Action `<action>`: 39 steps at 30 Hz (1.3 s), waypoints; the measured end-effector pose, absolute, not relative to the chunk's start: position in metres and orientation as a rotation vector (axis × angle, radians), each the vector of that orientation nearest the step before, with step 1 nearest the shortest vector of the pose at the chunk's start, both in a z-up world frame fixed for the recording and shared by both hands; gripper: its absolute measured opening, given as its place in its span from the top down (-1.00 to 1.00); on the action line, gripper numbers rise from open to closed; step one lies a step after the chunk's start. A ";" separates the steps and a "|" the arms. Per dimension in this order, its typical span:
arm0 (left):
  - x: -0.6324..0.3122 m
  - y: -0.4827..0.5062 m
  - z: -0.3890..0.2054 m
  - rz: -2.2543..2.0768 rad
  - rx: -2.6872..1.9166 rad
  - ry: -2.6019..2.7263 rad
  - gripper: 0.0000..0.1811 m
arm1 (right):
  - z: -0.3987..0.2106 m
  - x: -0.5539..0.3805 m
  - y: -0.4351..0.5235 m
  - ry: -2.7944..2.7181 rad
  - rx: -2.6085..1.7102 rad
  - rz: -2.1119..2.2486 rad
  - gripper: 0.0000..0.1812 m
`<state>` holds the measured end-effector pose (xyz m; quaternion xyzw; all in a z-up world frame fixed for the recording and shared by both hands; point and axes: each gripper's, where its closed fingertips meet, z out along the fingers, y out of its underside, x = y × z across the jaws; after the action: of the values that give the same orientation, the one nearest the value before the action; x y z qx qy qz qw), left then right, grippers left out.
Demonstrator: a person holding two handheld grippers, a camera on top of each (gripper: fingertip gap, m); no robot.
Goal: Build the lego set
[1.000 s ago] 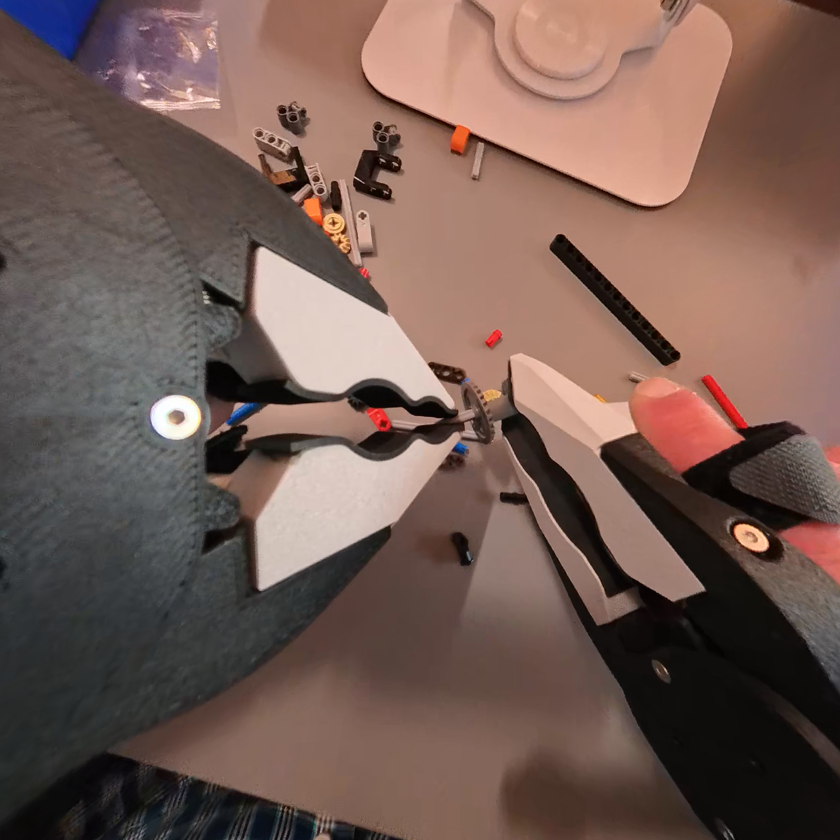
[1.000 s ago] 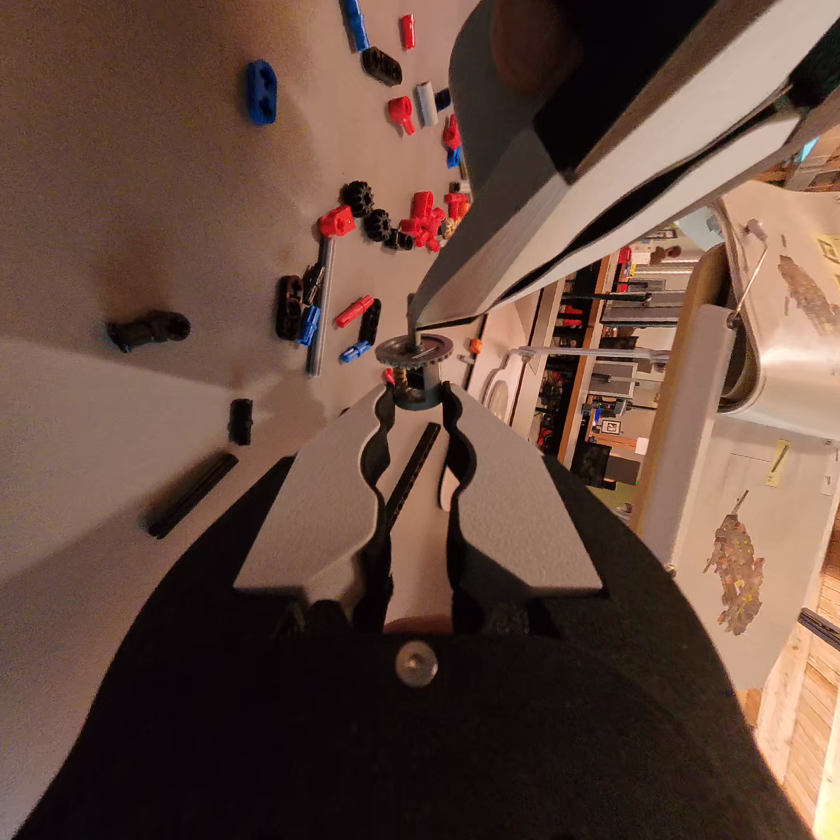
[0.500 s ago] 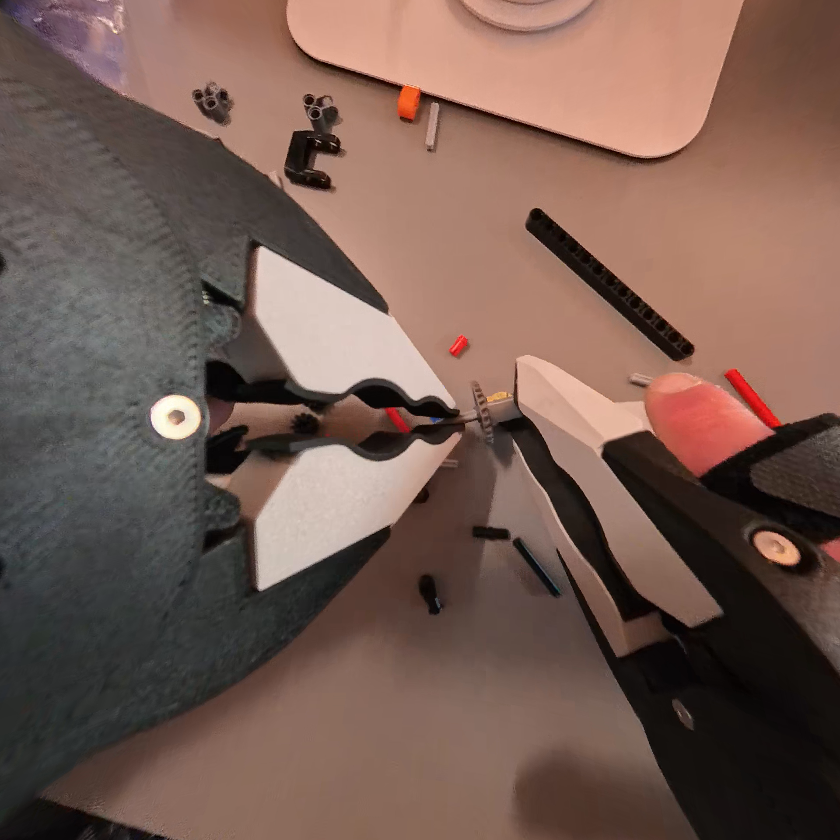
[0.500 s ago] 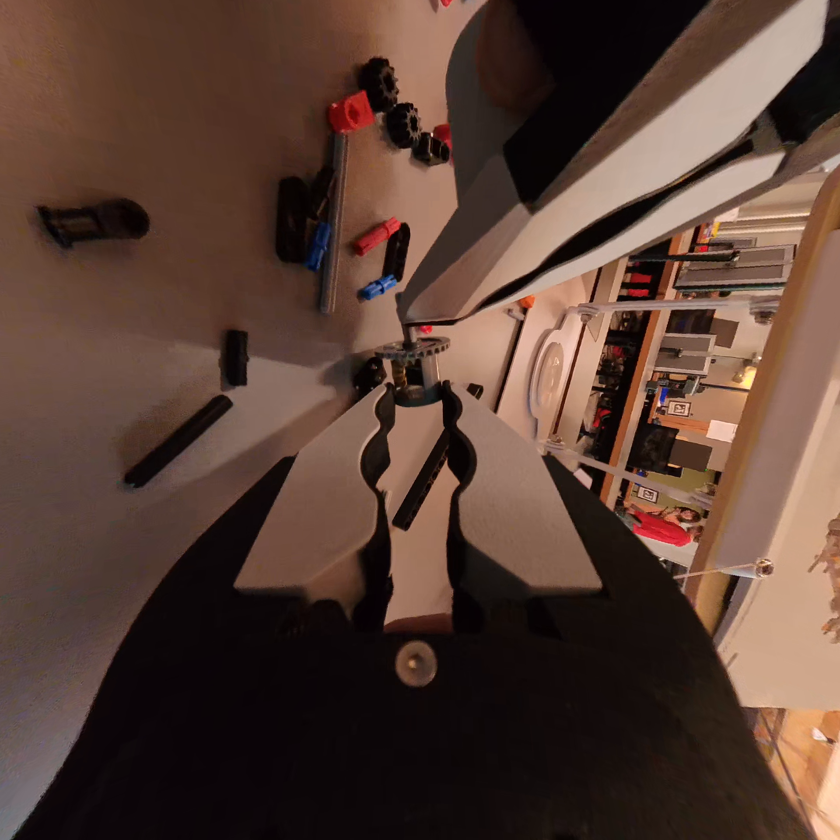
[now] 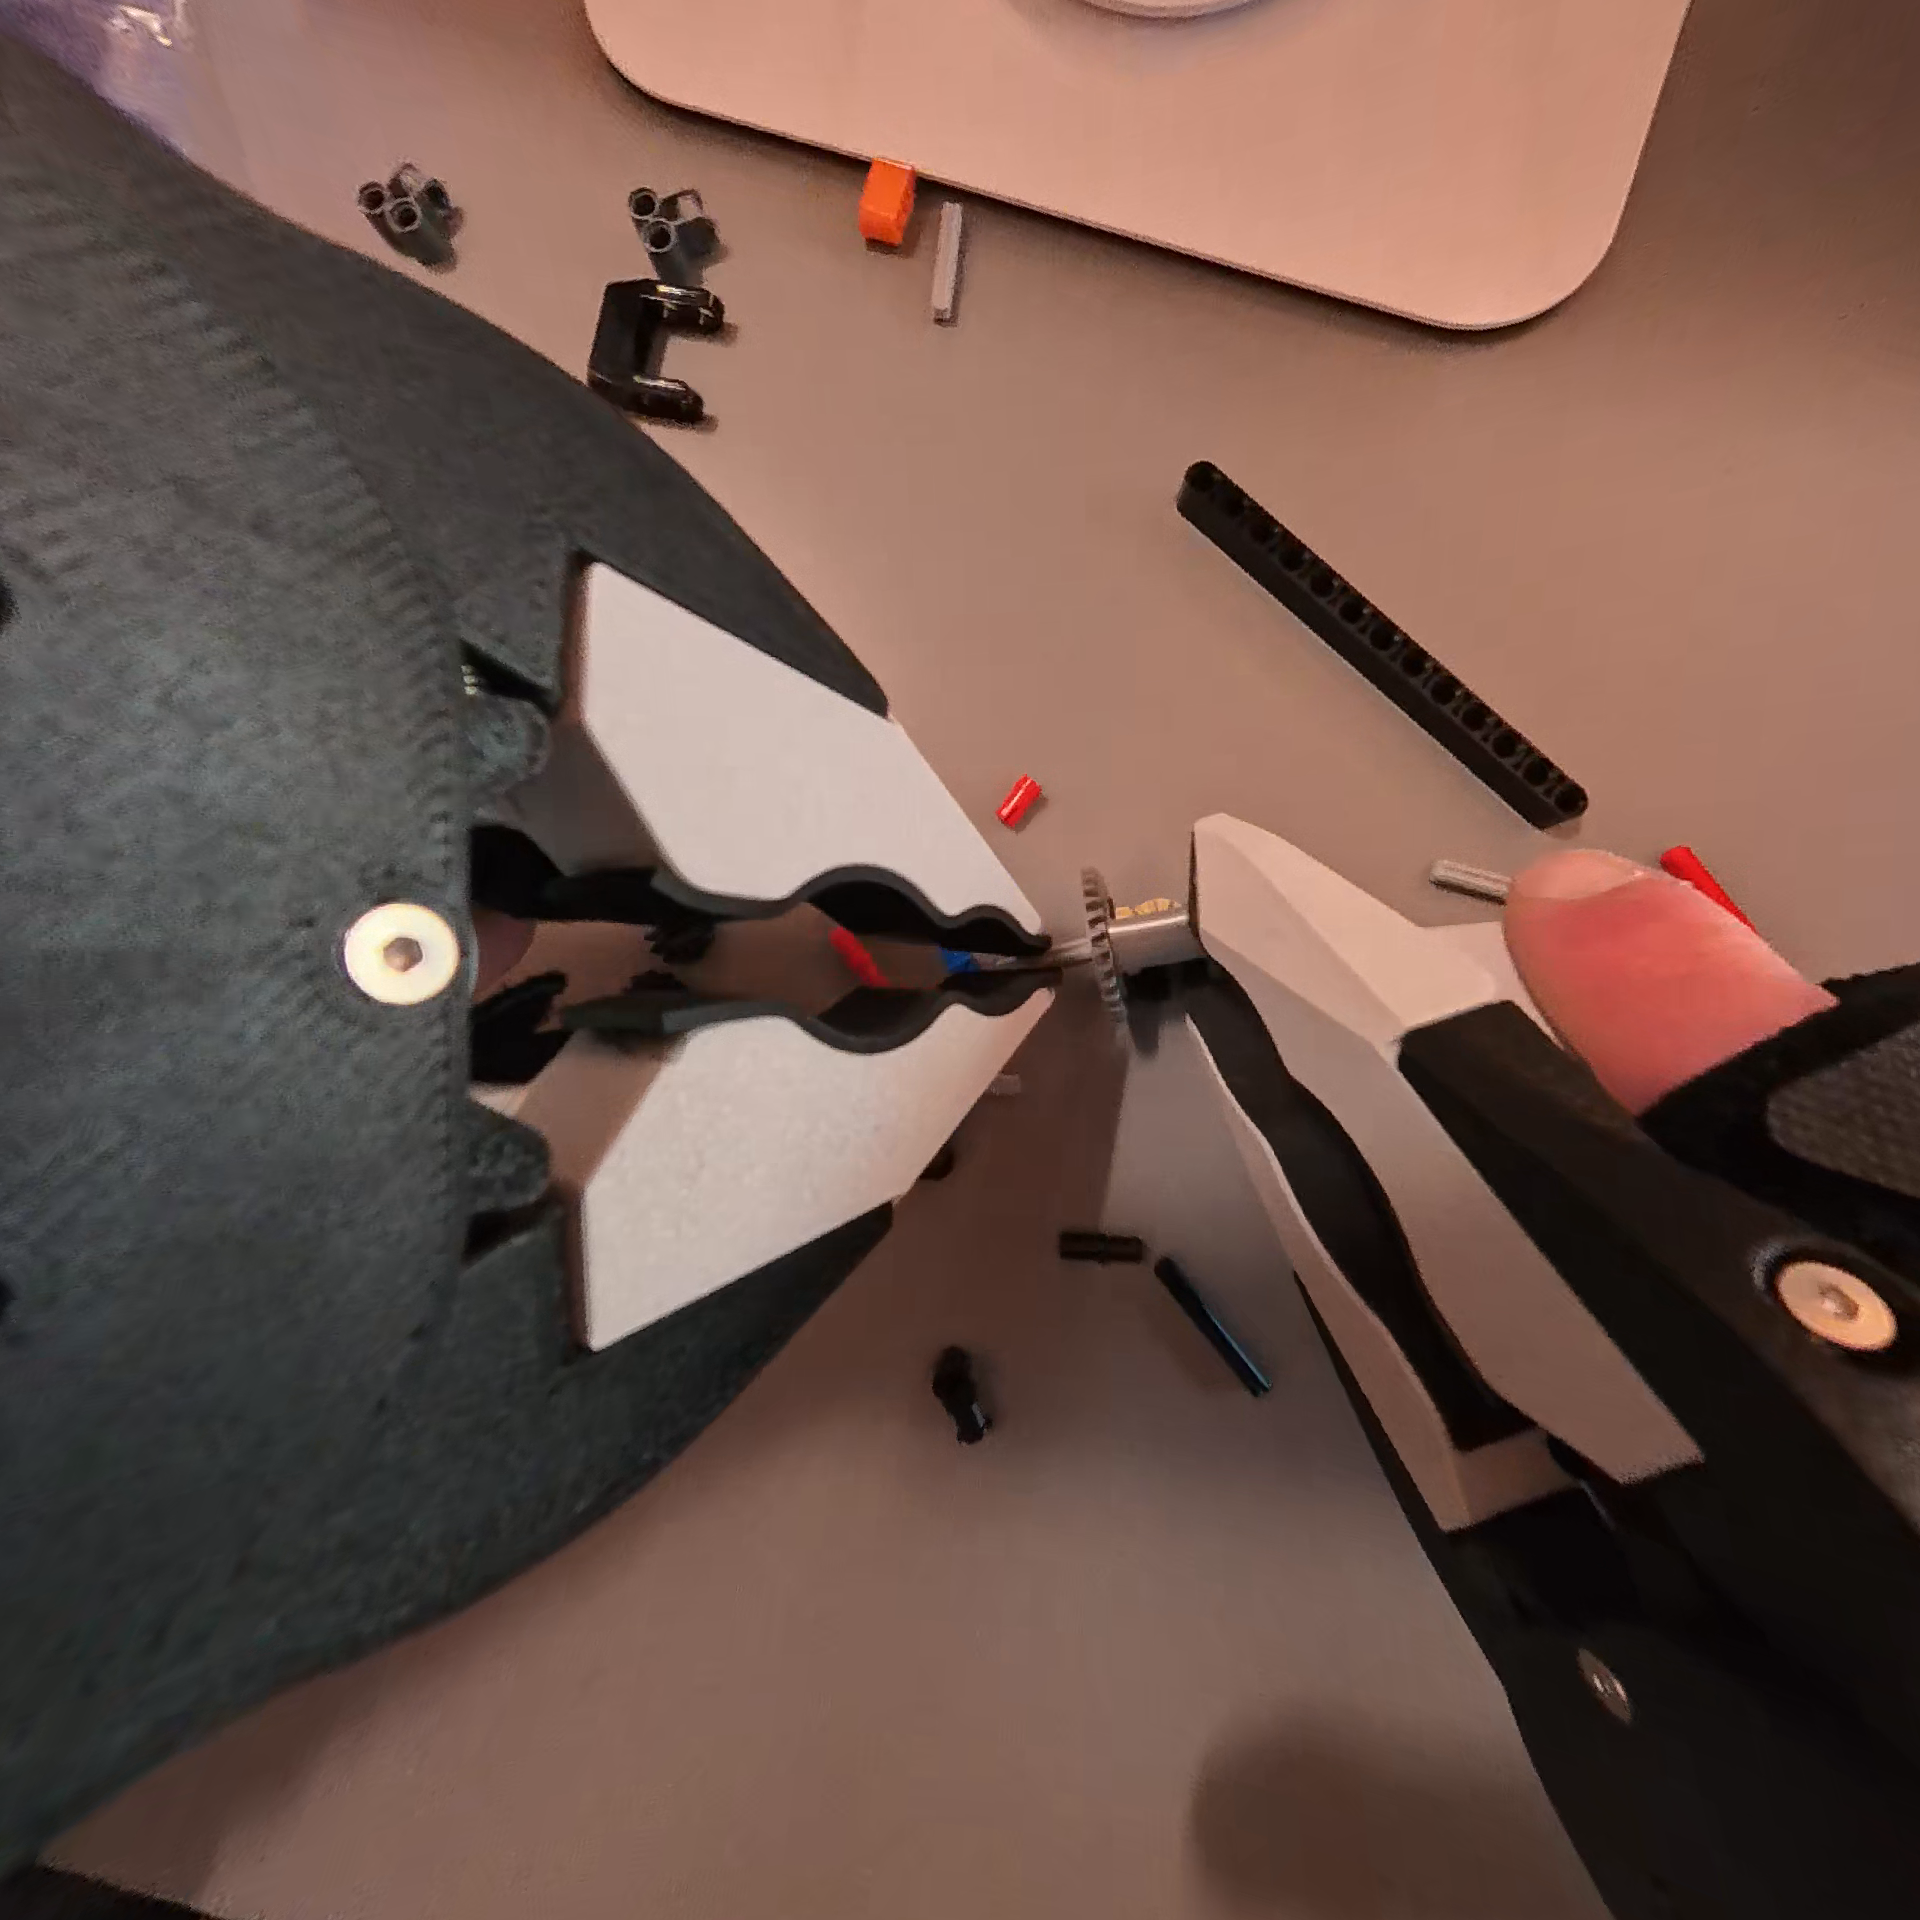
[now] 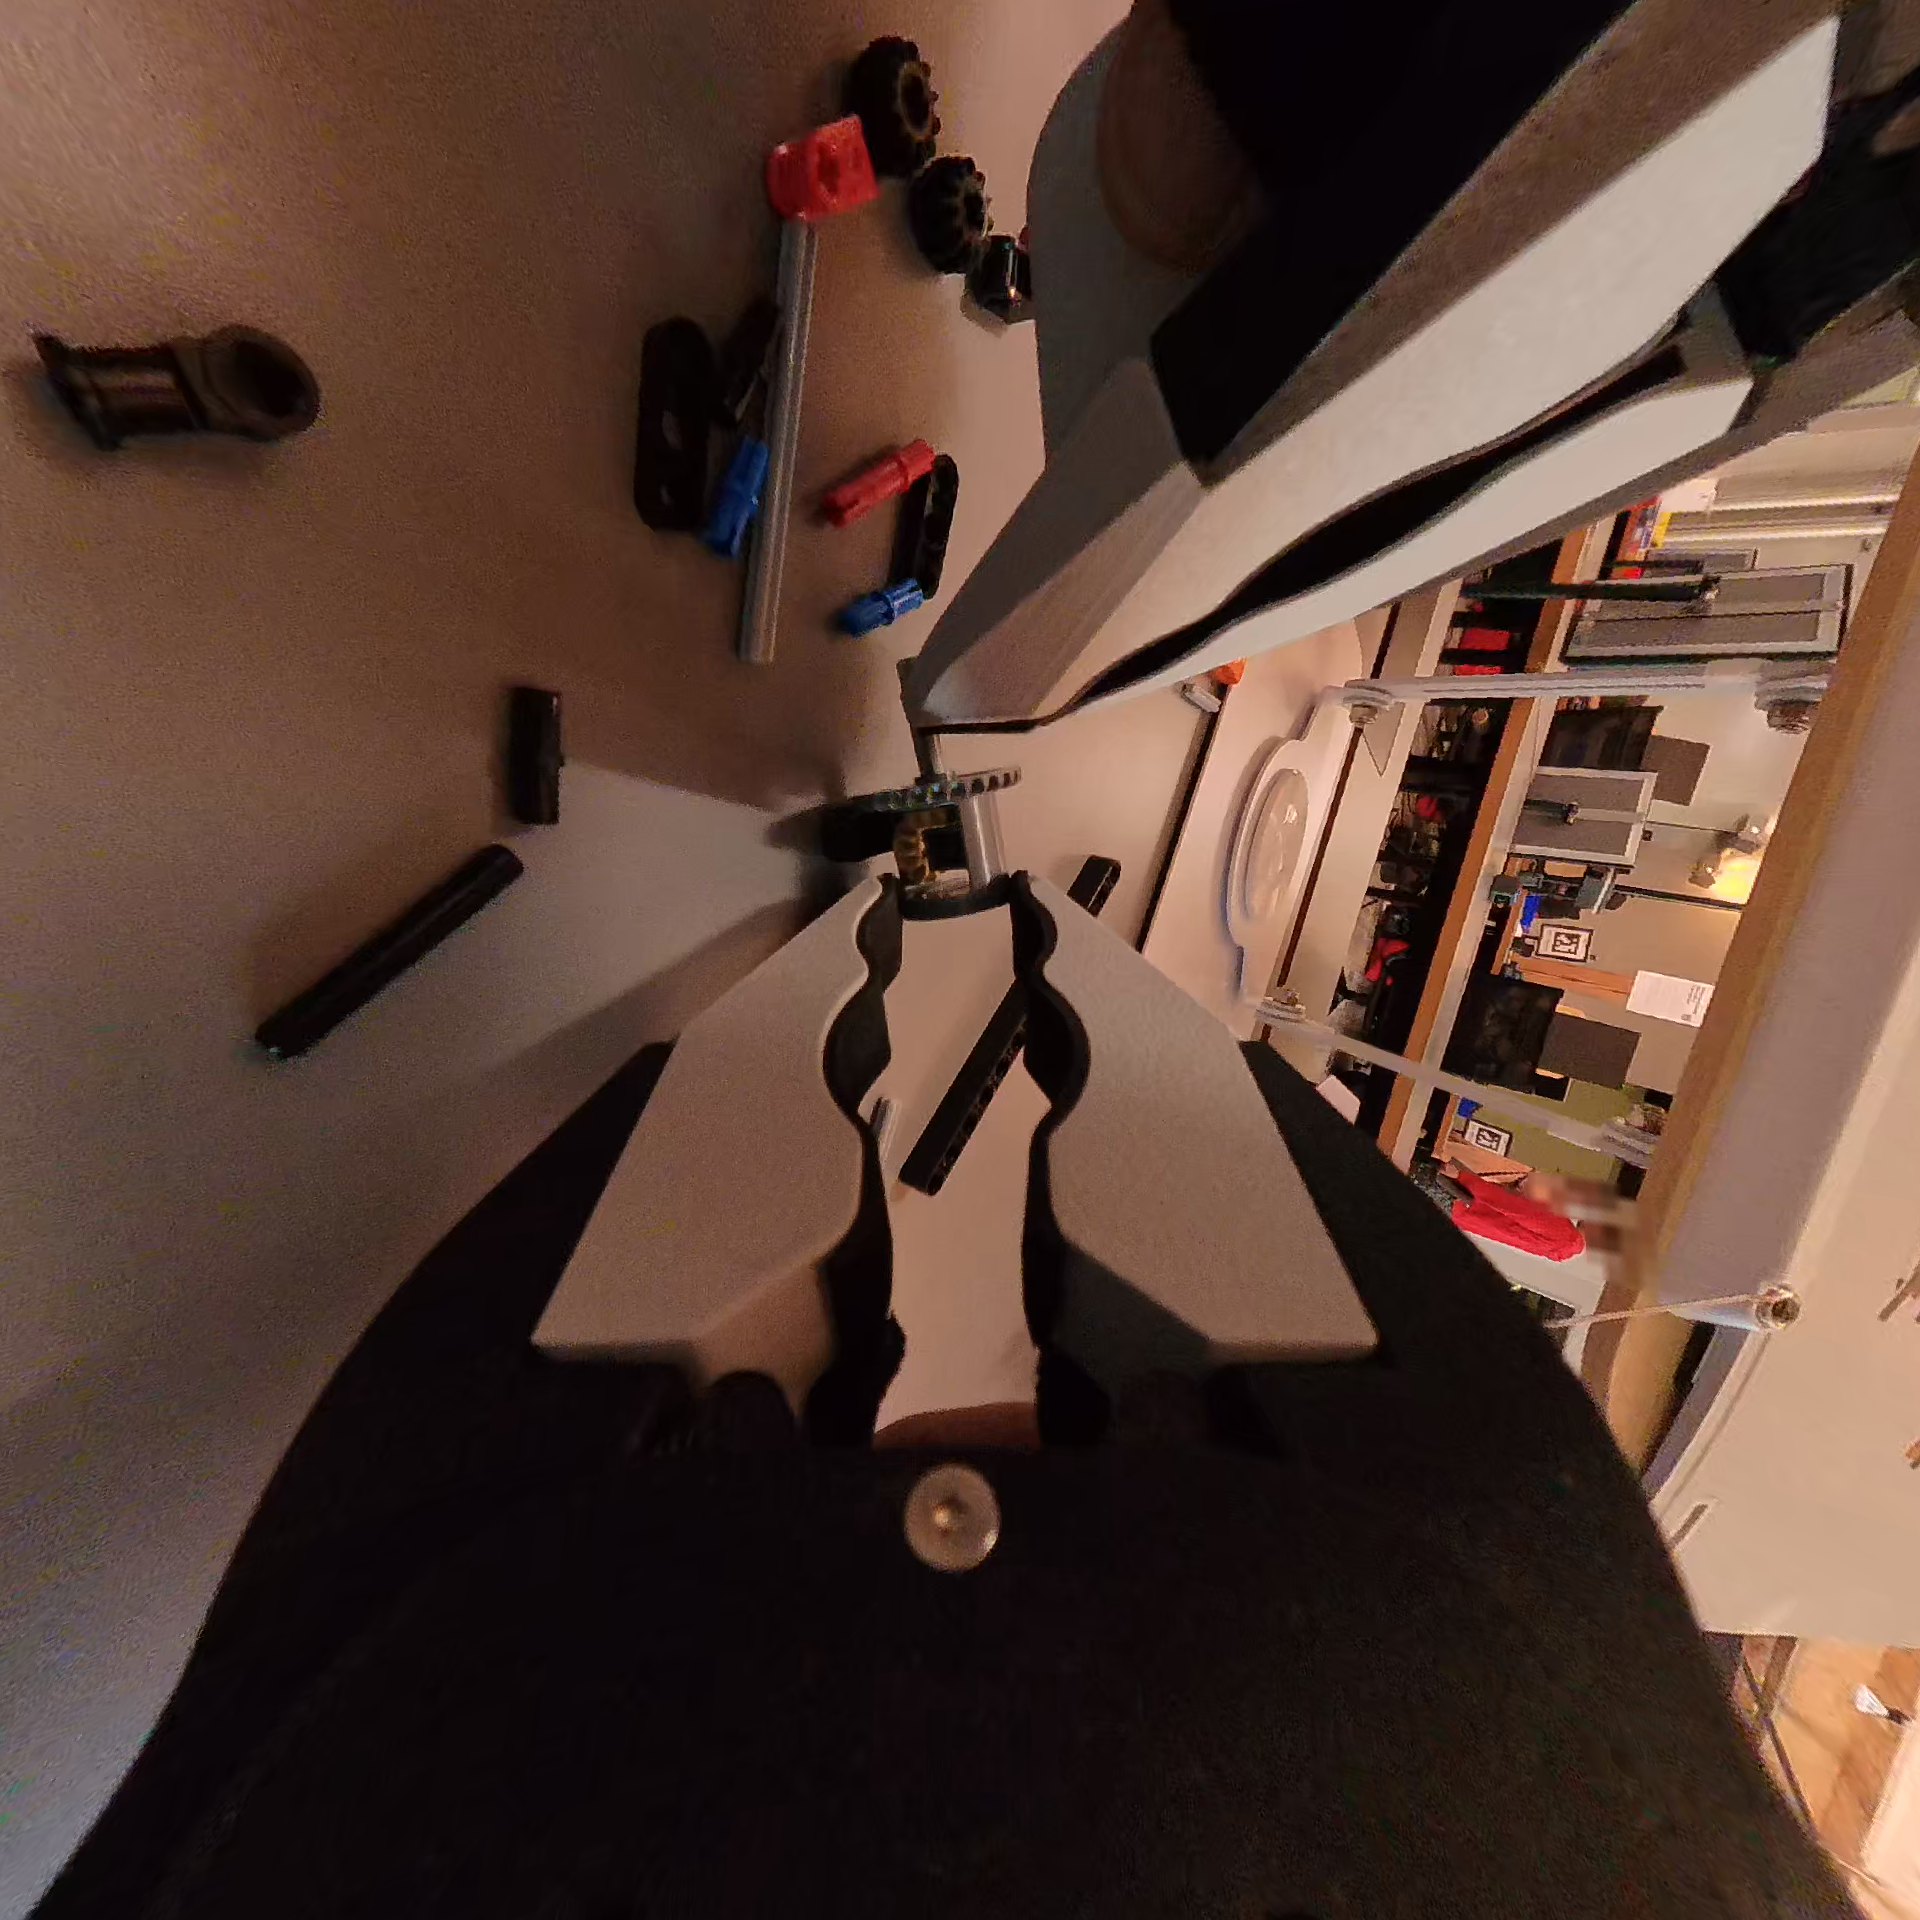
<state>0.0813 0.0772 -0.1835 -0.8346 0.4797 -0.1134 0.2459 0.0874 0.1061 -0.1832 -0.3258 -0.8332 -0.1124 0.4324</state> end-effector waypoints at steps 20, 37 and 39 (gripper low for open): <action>0.083 0.087 -0.185 -0.314 -2.271 1.317 1.00 | -0.184 0.094 0.117 -2.094 -0.842 -0.183 0.75; 0.085 0.093 -0.187 -0.316 -2.274 1.312 1.00 | -0.183 0.098 0.121 -2.119 -0.836 -0.120 0.77; 0.083 0.094 -0.187 -0.317 -2.277 1.304 1.00 | -0.183 0.098 0.121 -2.124 -0.834 -0.104 0.77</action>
<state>0.0830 0.0942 -0.1868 -0.8348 0.4783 -0.1161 0.2467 0.0976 0.1210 -0.1827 -0.3322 -0.8456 -0.0414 0.4157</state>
